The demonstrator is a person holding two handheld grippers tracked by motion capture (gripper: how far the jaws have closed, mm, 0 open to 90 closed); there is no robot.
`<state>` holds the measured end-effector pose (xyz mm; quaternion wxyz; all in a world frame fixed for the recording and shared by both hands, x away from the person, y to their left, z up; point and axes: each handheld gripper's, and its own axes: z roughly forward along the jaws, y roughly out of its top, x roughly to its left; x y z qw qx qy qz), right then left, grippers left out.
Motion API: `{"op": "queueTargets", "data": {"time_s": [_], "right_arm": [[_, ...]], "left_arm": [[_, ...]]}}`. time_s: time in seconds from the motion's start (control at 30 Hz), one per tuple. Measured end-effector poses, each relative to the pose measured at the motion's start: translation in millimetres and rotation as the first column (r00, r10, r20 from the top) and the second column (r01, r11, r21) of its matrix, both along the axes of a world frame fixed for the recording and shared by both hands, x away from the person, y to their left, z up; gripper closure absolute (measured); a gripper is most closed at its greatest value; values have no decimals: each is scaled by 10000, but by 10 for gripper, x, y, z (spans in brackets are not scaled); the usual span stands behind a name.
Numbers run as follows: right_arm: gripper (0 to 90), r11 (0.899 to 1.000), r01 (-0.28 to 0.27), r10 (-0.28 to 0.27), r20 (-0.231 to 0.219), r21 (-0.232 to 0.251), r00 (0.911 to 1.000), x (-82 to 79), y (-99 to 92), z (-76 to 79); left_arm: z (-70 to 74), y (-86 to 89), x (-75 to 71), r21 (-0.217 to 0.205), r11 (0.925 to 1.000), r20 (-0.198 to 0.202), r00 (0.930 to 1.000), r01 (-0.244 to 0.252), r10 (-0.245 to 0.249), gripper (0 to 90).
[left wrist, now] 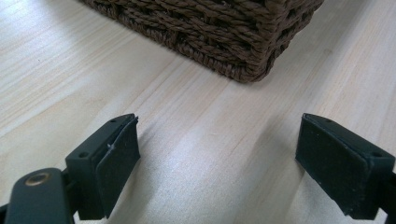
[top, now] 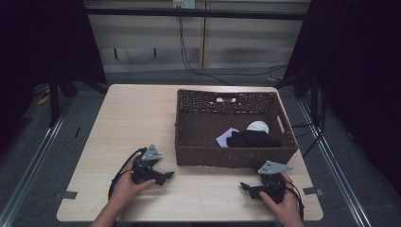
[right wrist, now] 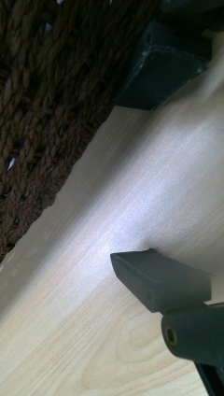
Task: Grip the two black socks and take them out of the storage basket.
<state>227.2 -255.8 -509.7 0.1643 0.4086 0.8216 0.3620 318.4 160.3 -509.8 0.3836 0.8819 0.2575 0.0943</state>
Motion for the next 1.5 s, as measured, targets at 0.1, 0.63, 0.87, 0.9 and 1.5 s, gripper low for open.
{"op": "queueTargets", "data": {"time_s": [0.1, 0.63, 0.87, 0.9, 1.5], "right_arm": [[196, 10000, -6, 6, -1, -2, 10000, 0, 0, 0], [155, 9226, -3101, 1841, -4444, -2294, 8767, 12, 230, 469], [160, 8519, -4113, 1892, -5420, -3240, 8188, 76, 270, 523], [160, 8585, -4091, 1882, -5520, -3093, 8123, 83, 265, 550], [164, 8527, -4401, 2226, -5663, -2815, 7936, 352, 185, 1617]], "left_arm": [[0, 0, -1, 3, 10000, -8, 10000, -4, 4, 127], [1, 1, 2, 20, 10000, 2, 10000, 24, -24, 126], [3, 2, 6, 57, 10000, 13, 10000, 76, -76, 123], [3, 2, 5, 51, 10000, 3, 10000, 64, -64, 123], [0, -2, 5, 2, 10000, 29, 10000, 45, -45, 121]]}}
